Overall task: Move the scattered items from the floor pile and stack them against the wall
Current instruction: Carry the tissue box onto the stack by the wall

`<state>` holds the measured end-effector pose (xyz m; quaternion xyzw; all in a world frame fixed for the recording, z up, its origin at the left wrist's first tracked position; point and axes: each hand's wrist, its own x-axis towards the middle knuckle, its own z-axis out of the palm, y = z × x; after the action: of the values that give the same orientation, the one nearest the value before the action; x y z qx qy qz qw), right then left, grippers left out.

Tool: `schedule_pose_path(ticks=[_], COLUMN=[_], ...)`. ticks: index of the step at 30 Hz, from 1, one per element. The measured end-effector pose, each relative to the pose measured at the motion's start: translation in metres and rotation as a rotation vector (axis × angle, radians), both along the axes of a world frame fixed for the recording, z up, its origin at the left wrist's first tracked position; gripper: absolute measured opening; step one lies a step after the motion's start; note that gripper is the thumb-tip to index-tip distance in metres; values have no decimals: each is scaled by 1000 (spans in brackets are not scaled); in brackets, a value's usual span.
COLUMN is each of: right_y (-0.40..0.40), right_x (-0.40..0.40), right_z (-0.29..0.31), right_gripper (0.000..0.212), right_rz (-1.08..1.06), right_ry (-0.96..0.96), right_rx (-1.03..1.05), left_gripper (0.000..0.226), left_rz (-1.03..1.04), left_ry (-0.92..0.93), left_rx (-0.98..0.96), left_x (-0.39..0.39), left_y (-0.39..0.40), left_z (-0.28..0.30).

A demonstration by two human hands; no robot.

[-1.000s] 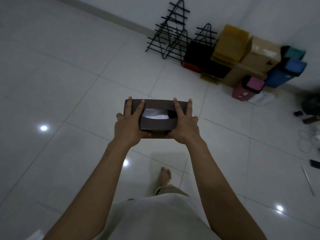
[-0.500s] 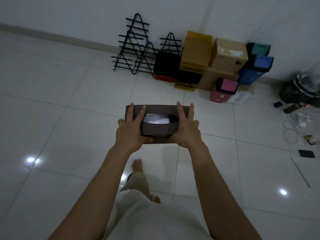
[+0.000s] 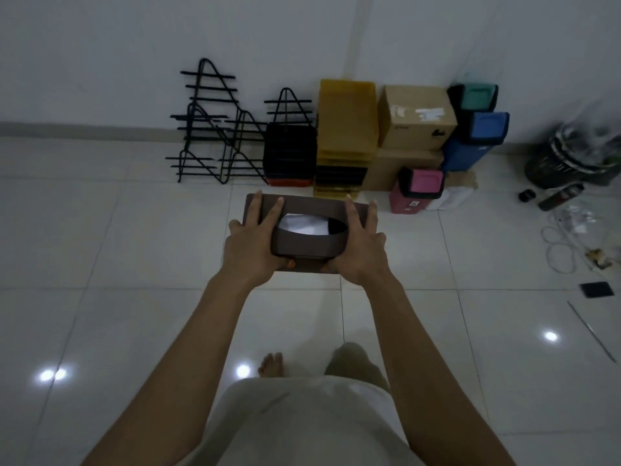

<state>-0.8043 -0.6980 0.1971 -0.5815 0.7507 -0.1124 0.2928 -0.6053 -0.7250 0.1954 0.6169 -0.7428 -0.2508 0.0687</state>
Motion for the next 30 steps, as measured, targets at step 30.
schedule_pose_path(ticks=[30], right_y=[-417], right_x=[-311], right_z=[-55], right_gripper=[126], right_rz=[124], right_ry=[22], right_rx=[133], left_gripper=[110], left_rz=[115], left_ry=[-17], left_rx=[142], left_x=[-310], left_y=[-390], left_z=[-59])
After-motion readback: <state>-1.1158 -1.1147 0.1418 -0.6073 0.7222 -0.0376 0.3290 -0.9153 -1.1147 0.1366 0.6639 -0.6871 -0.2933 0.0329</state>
